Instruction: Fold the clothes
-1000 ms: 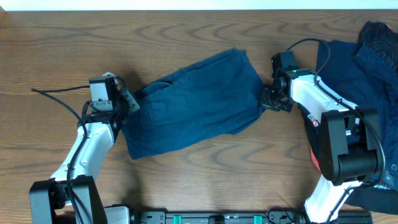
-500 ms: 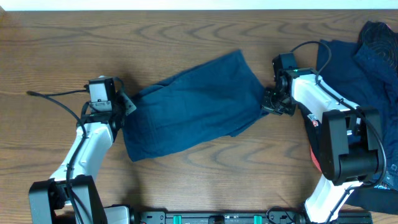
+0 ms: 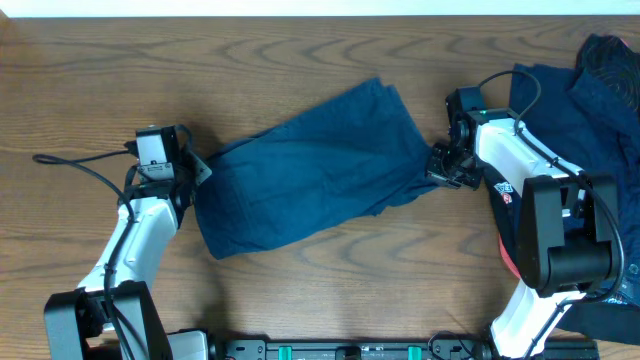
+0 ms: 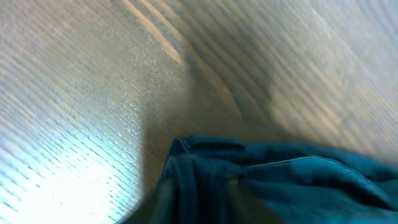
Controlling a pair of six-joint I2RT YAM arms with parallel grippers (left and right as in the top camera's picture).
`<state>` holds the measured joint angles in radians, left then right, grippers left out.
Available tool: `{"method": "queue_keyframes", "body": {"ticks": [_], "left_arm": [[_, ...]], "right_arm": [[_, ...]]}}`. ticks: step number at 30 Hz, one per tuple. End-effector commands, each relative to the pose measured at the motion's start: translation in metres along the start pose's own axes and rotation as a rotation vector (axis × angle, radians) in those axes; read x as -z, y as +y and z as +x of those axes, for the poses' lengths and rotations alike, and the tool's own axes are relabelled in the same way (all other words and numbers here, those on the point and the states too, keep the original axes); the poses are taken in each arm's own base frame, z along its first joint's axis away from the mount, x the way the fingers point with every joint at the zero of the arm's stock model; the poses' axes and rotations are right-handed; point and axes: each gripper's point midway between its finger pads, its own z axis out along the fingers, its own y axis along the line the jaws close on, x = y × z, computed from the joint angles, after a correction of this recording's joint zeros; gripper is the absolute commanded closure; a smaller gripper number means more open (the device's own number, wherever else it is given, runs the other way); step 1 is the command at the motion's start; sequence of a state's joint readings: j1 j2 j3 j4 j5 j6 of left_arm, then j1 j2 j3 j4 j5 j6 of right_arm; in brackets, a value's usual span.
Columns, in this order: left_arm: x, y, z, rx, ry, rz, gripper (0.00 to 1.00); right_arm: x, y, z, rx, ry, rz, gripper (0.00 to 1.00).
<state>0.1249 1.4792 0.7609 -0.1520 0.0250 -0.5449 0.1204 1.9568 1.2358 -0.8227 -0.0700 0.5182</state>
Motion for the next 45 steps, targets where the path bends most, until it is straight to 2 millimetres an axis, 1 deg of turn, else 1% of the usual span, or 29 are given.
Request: {"method": "queue_keyframes", "body": {"ticks": [1, 3, 5, 9, 11, 12, 15, 17, 19, 22, 23, 24, 27, 31, 32, 34, 38, 41, 44, 45], "left_arm": [[0.001, -0.006, 0.003, 0.009, 0.022, 0.045, 0.67], [0.001, -0.009, 0.004, 0.008, 0.033, 0.062, 0.67], [0.002, -0.014, 0.006, -0.01, 0.046, 0.09, 0.67], [0.009, -0.034, 0.009, -0.052, 0.069, 0.203, 0.69], [0.016, -0.045, 0.008, -0.068, 0.073, 0.26, 0.71], [0.019, -0.048, 0.009, -0.077, 0.076, 0.281, 0.72], [0.023, -0.053, 0.012, -0.114, 0.086, 0.31, 0.72], [0.022, -0.051, 0.016, -0.115, 0.099, 0.3, 0.72], [0.022, -0.05, 0.019, -0.114, 0.11, 0.293, 0.72], [0.021, -0.047, 0.022, -0.111, 0.124, 0.281, 0.71], [0.021, -0.046, 0.023, -0.111, 0.128, 0.279, 0.71], [0.021, -0.046, 0.024, -0.11, 0.133, 0.276, 0.71], [0.021, -0.046, 0.029, -0.116, 0.147, 0.274, 0.71], [0.023, -0.056, 0.042, -0.156, 0.174, 0.287, 0.71], [0.023, -0.059, 0.046, -0.177, 0.181, 0.292, 0.71], [0.021, -0.06, 0.056, -0.212, 0.192, 0.28, 0.71], [0.006, -0.045, 0.071, -0.26, 0.213, 0.173, 0.71], [-0.004, -0.037, 0.084, -0.262, 0.262, 0.139, 0.7], [-0.013, -0.027, 0.096, -0.26, 0.313, 0.104, 0.71], [-0.015, -0.025, 0.099, -0.26, 0.325, 0.096, 0.71]], "right_arm": [[-0.006, -0.02, -0.001, -0.031, 0.005, 0.07, 0.89], [-0.002, -0.021, 0.001, -0.033, 0.013, 0.074, 0.87], [0.008, -0.02, -0.004, -0.028, -0.003, 0.071, 0.86], [0.049, -0.014, -0.026, -0.02, -0.094, 0.026, 0.82], [0.074, -0.004, -0.038, 0.011, -0.157, -0.027, 0.81], [0.087, 0.004, -0.043, 0.044, -0.187, -0.068, 0.81], [0.116, 0.028, -0.049, 0.141, -0.245, -0.183, 0.86], [0.124, 0.039, -0.044, 0.188, -0.249, -0.234, 0.89], [0.125, 0.054, -0.035, 0.273, -0.226, -0.299, 0.9], [0.118, 0.078, -0.014, 0.411, -0.163, -0.383, 0.92], [0.114, 0.08, -0.009, 0.428, -0.149, -0.378, 0.92], [0.109, 0.08, -0.005, 0.438, -0.131, -0.362, 0.92], [0.082, 0.075, 0.004, 0.448, -0.076, -0.283, 0.93], [0.047, 0.066, 0.011, 0.438, 0.002, -0.228, 0.99], [0.039, 0.062, 0.012, 0.432, 0.023, -0.212, 0.99], [0.023, 0.048, 0.014, 0.391, 0.067, -0.149, 0.99], [0.001, 0.008, 0.01, 0.299, 0.1, 0.038, 0.99], [-0.007, -0.014, 0.008, 0.277, 0.105, 0.124, 0.99], [-0.007, -0.039, 0.005, 0.192, 0.095, 0.236, 0.99], [-0.006, -0.044, 0.004, 0.169, 0.09, 0.255, 0.99]]}}
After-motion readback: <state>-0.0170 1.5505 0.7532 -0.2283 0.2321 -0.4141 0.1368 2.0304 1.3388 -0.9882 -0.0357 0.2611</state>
